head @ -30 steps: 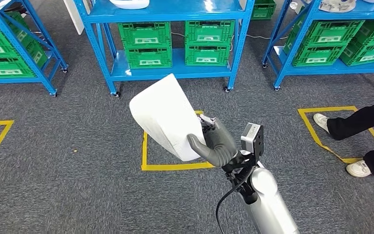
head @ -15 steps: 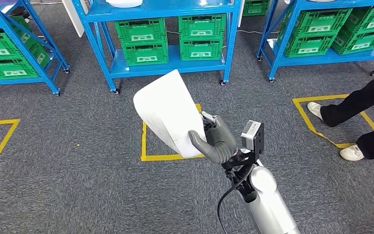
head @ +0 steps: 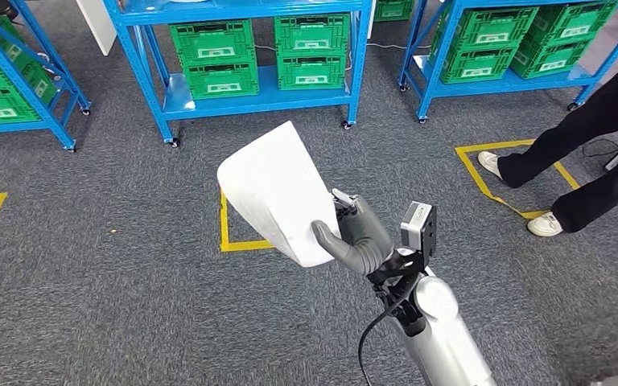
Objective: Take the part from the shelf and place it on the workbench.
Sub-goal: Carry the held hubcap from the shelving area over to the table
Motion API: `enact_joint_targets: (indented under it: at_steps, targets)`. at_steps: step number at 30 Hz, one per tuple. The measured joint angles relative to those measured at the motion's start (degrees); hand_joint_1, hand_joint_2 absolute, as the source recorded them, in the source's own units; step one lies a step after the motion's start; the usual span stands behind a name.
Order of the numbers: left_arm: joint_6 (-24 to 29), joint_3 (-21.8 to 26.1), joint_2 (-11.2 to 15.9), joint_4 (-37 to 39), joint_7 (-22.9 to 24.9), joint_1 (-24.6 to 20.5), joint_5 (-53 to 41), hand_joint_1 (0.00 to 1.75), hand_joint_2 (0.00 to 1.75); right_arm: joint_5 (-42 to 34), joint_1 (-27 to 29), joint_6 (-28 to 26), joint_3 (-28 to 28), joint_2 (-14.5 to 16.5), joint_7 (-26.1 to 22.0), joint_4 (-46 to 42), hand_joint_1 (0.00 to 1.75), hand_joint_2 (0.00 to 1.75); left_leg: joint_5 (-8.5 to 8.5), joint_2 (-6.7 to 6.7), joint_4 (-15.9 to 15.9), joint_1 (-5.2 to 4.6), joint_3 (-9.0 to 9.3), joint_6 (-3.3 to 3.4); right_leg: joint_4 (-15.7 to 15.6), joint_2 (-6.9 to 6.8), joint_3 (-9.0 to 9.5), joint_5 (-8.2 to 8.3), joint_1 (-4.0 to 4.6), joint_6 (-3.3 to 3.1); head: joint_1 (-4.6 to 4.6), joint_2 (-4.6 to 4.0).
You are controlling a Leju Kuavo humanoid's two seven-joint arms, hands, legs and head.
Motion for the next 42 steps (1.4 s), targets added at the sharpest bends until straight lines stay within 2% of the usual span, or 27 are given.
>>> enact_joint_targets:
  at_steps: [2,3,4,7,8,9,11,12,14,16,18,19,20,22,24,25,27,28,29,31,33,34,35,36,38,40,42]
  targets:
    - [0.0,0.0,0.0,0.0,0.12,0.05,-0.09,0.0,1.75,0.03,0.23,-0.1,0.01,-0.03,0.03,0.05,1.75,1.75,0.6,1.25,0.35,-0.05,-1.0,0.02,7.34,-0.77,-2.52,-3.68,-0.24,0.52,0.04,0.0]
    - [0.0,0.0,-0.01,0.01,0.18,0.05,-0.16,0.0,1.75,0.05,0.38,-0.18,0.01,-0.05,0.09,0.07,1.75,1.75,0.77,1.85,0.61,-0.04,-1.47,-0.05,8.8,-0.96,-2.59,-4.16,-0.34,0.66,0.04,0.0]
    - [0.0,0.0,-0.04,0.01,0.22,0.05,-0.26,0.0,1.75,0.07,0.52,-0.26,0.01,-0.09,0.17,0.08,1.75,1.75,0.86,2.48,0.91,-0.03,-1.88,-0.12,7.92,-1.21,-1.42,-3.68,-0.44,0.73,0.05,0.0]
    - [0.0,0.0,-0.16,0.0,0.4,-0.08,-0.68,0.0,1.75,0.11,0.59,-0.39,0.01,-0.13,0.43,0.07,1.75,1.75,0.72,4.28,1.79,-0.15,-2.47,-0.63,-3.3,-3.86,6.04,-0.7,-0.45,0.38,0.03,0.0]
    - [0.0,0.0,-0.14,-0.01,0.46,-0.13,-0.78,0.0,1.75,0.16,0.59,-0.4,0.01,-0.13,0.45,0.07,1.75,1.75,0.67,4.71,1.93,-0.27,-2.54,-0.97,-5.72,-4.58,7.46,-0.32,-0.3,0.01,0.02,0.0]
    - [0.0,0.0,-0.1,-0.02,0.51,-0.18,-0.84,0.0,1.75,0.22,0.62,-0.42,0.01,-0.14,0.44,0.06,1.75,1.75,0.65,5.11,1.98,-0.4,-2.54,-1.36,-6.71,-4.88,7.88,-0.31,-0.15,-0.4,0.01,0.0]
    - [0.0,0.0,-0.04,-0.03,0.58,-0.29,-0.93,0.0,1.75,0.35,0.72,-0.46,-0.01,-0.2,0.44,0.05,1.75,1.75,0.76,5.93,1.78,-0.46,-2.43,-2.11,-6.77,-3.77,7.62,0.15,-0.06,-1.27,0.01,0.0]
    - [0.0,0.0,-0.02,-0.03,0.6,-0.36,-0.99,0.0,1.75,0.38,0.77,-0.48,-0.01,-0.23,0.44,0.04,1.75,1.75,0.52,5.68,1.96,-0.37,-2.48,-2.48,-7.04,-3.23,7.54,0.44,-0.16,-1.69,0.0,0.0]
    - [0.0,0.0,0.03,-0.02,0.61,-0.43,-1.07,0.0,1.75,0.41,0.75,-0.5,-0.02,-0.25,0.43,0.02,1.75,1.75,-1.66,3.35,4.91,-0.18,-3.78,-3.02,-7.55,-2.22,7.39,1.05,-0.44,-2.56,-0.03,0.0]
    - [0.0,0.0,0.04,0.03,0.61,-0.33,-1.13,0.0,1.75,0.43,0.82,-0.52,-0.03,-0.24,0.44,0.02,1.75,1.75,-5.47,0.7,11.98,-0.09,-6.92,-3.24,-7.61,-1.18,6.95,1.44,-0.42,-3.04,-0.04,0.0]
    - [0.0,0.0,0.04,0.07,0.61,-0.16,-1.22,0.0,1.75,0.43,1.08,-0.51,-0.03,-0.25,0.48,0.03,1.75,1.75,-7.19,0.03,17.46,-0.09,-9.43,-3.21,-7.49,0.19,6.42,1.76,-0.27,-3.11,-0.03,0.0]
    - [0.0,0.0,0.04,0.07,0.61,-0.12,-1.26,0.0,1.75,0.43,1.2,-0.52,-0.03,-0.26,0.5,0.04,1.75,1.75,-6.39,-0.08,17.25,-0.09,-9.31,-3.1,-7.38,0.95,6.19,1.94,-0.22,-3.03,-0.03,0.0]
    - [0.0,0.0,0.05,0.07,0.61,-0.12,-1.32,0.0,1.75,0.44,1.28,-0.52,-0.03,-0.26,0.51,0.03,1.75,1.75,-4.65,-0.35,14.85,-0.09,-8.13,-2.92,-7.22,1.73,5.98,2.09,-0.21,-2.89,-0.03,0.0]
    - [0.0,0.0,0.08,0.07,0.61,-0.18,-1.45,0.0,1.75,0.45,1.37,-0.52,-0.03,-0.26,0.52,0.01,1.75,1.75,-1.28,-2.65,7.0,-0.01,-4.38,-2.39,-6.85,3.1,5.54,2.37,-0.22,-2.48,-0.03,0.0]
    - [0.0,0.0,0.05,0.09,0.64,-0.22,-1.64,0.0,1.75,0.47,1.4,-0.53,-0.03,-0.26,0.55,-0.03,1.75,1.75,-0.19,-4.68,2.58,-0.05,-2.5,-2.01,-6.63,4.29,5.03,2.76,-0.28,-1.8,-0.02,0.0]
    - [0.0,0.0,0.03,0.1,0.68,-0.21,-1.72,0.0,1.75,0.49,1.42,-0.53,-0.03,-0.26,0.56,-0.04,1.75,1.75,-0.27,-4.79,2.31,-0.15,-2.5,-1.85,-6.73,4.86,4.83,3.04,-0.31,-1.36,-0.01,0.0]
    - [0.0,0.0,-0.09,0.13,0.84,-0.21,-1.85,0.0,1.75,0.51,1.52,-0.54,-0.04,-0.3,0.59,-0.08,1.75,1.75,0.38,-3.26,1.97,-0.13,-2.36,-1.19,-6.94,5.6,4.47,3.53,-0.43,-0.52,-0.01,0.0]
    - [0.0,0.0,-0.13,0.12,0.91,-0.24,-1.85,0.0,1.75,0.51,1.57,-0.52,-0.05,-0.33,0.61,-0.11,1.75,1.75,0.73,-2.55,1.76,-0.01,-2.3,-0.78,-6.44,4.78,4.08,3.15,-0.35,-0.21,0.09,0.0]
    - [0.0,0.0,-0.16,0.11,0.97,-0.27,-1.85,0.0,1.75,0.5,1.59,-0.51,-0.05,-0.37,0.62,-0.16,1.75,1.75,1.08,-1.75,1.55,0.14,-2.31,-0.4,-4.84,3.37,3.23,2.03,-0.31,0.07,0.19,0.0]
    - [0.0,0.0,-0.11,0.09,1.07,-0.15,-1.8,0.0,1.75,0.47,1.6,-0.48,-0.06,-0.39,0.62,-0.25,1.75,1.75,1.41,-0.14,1.49,0.12,-2.7,-0.01,1.81,0.13,0.2,-1.95,-0.29,0.57,0.4,0.0]
    - [0.0,0.0,-0.05,0.09,1.17,0.02,-1.8,0.0,1.75,0.45,1.7,-0.46,-0.05,-0.44,0.61,-0.26,1.75,1.75,1.46,1.62,1.63,0.08,-3.09,0.04,8.31,-0.93,-2.46,-4.73,-0.47,0.99,0.41,0.0]
    - [0.0,0.0,-0.05,0.1,1.19,0.04,-1.8,0.0,1.75,0.45,1.75,-0.45,-0.05,-0.48,0.61,-0.26,1.75,1.75,1.46,2.49,1.72,0.09,-3.23,0.0,8.85,-1.15,-2.33,-4.62,-0.56,1.09,0.41,0.0]
    - [0.0,0.0,-0.09,0.12,1.2,0.03,-1.8,0.0,1.75,0.45,1.78,-0.45,-0.05,-0.53,0.61,-0.26,1.75,1.75,1.43,3.32,1.8,0.1,-3.29,-0.06,7.01,-1.46,-0.96,-3.59,-0.62,1.11,0.42,0.0]
    - [0.0,0.0,-0.16,0.14,1.2,0.0,-1.8,0.0,1.75,0.45,1.78,-0.45,-0.05,-0.56,0.6,-0.26,1.75,1.75,1.36,4.08,1.89,0.12,-3.29,-0.18,3.35,-2.18,1.41,-2.08,-0.64,1.05,0.41,0.0]
    - [0.0,0.0,-0.23,0.15,1.16,-0.08,-1.8,0.0,1.75,0.43,1.72,-0.45,-0.06,-0.6,0.59,-0.29,1.75,1.75,1.08,5.39,2.11,-0.09,-3.23,-0.65,-4.08,-4.43,5.81,0.02,-0.42,0.46,0.4,0.0]
    - [0.0,0.0,-0.21,0.15,1.14,-0.17,-1.8,0.0,1.75,0.42,1.71,-0.44,-0.08,-0.64,0.59,-0.32,1.75,1.75,0.9,6.37,2.12,-0.35,-2.96,-1.38,-6.69,-5.21,7.09,0.42,-0.08,-0.41,0.39,0.0]
    - [0.0,0.0,-0.24,0.15,1.11,-0.34,-1.79,0.0,1.75,0.42,1.77,-0.43,-0.14,-0.78,0.6,-0.35,1.75,1.75,0.81,7.16,1.87,-0.32,-2.62,-2.17,-6.91,-3.9,6.98,0.75,-0.08,-1.22,0.38,0.0]
